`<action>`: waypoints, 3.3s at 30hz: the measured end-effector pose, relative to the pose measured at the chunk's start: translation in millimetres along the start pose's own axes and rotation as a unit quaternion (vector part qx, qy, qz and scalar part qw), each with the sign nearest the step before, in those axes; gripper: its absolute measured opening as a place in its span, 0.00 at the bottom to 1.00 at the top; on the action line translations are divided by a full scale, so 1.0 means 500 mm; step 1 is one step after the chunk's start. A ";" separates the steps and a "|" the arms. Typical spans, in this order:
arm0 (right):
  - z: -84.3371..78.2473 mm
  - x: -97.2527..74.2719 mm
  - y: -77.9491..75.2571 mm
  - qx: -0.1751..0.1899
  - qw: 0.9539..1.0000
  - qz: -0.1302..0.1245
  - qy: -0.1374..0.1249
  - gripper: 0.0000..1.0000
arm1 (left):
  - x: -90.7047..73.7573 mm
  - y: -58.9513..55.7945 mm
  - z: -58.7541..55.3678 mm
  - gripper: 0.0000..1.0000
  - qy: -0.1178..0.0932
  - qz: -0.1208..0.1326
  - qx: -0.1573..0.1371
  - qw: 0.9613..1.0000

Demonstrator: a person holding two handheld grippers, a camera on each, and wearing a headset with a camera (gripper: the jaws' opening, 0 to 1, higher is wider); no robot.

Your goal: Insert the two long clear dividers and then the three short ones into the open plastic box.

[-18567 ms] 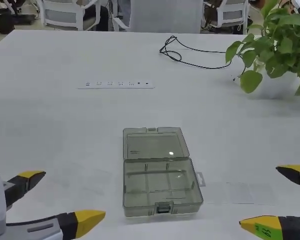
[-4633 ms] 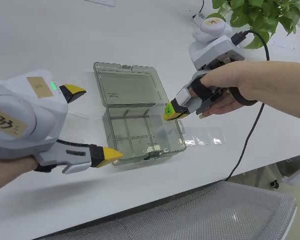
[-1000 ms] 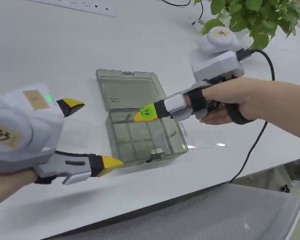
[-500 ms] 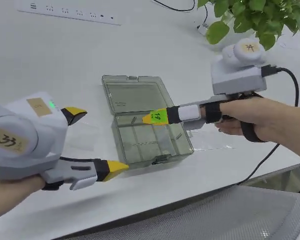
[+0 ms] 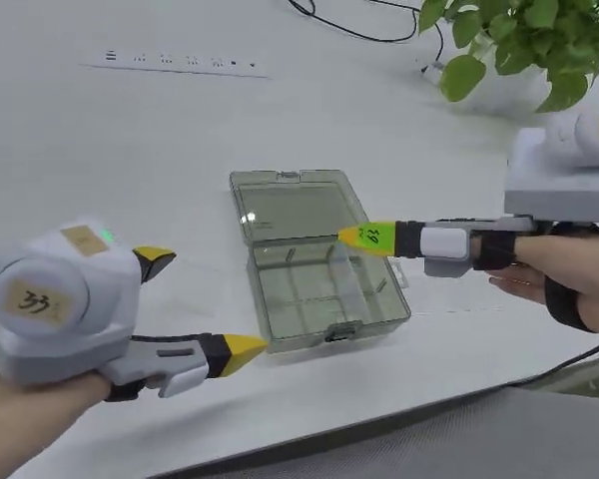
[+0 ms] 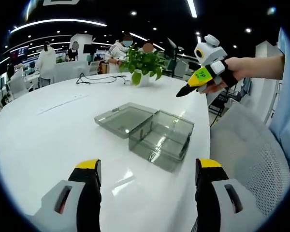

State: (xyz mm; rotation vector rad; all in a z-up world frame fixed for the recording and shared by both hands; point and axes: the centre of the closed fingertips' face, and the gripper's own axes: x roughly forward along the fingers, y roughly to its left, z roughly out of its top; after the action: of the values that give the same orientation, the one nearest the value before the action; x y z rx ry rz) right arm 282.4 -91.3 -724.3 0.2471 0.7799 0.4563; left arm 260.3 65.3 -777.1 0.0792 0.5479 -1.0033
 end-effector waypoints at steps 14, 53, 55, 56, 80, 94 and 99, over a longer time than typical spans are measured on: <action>-0.030 -0.073 -0.056 -0.063 0.996 0.003 -0.062 1.00 | -0.002 0.021 -0.061 0.75 0.058 0.095 -0.083 0.990; -0.096 -0.145 -0.115 -0.106 0.990 0.038 -0.081 0.93 | 0.024 0.056 -0.132 0.42 0.184 0.235 -0.087 0.950; -0.099 -0.144 -0.112 -0.107 0.991 0.038 -0.078 0.93 | 0.023 0.062 -0.133 0.38 0.187 0.235 -0.088 0.950; -0.098 -0.144 -0.110 -0.109 0.990 0.040 -0.080 0.93 | 0.023 0.063 -0.133 0.36 0.188 0.236 -0.088 0.949; -0.103 -0.132 -0.105 -0.109 0.991 0.041 -0.069 0.89 | 0.029 0.056 -0.123 0.32 0.168 0.220 -0.089 0.957; -0.106 -0.121 -0.100 -0.106 0.991 0.047 -0.064 0.88 | 0.029 0.051 -0.112 0.30 0.163 0.215 -0.091 0.959; -0.105 -0.120 -0.098 -0.107 0.991 0.047 -0.063 0.88 | 0.030 0.048 -0.109 0.30 0.158 0.211 -0.094 0.960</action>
State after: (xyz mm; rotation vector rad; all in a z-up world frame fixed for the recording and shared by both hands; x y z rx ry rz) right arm 222.1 -160.8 -742.1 0.1118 0.5915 0.6034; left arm 264.4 83.6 -835.7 0.1819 0.8747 -0.5186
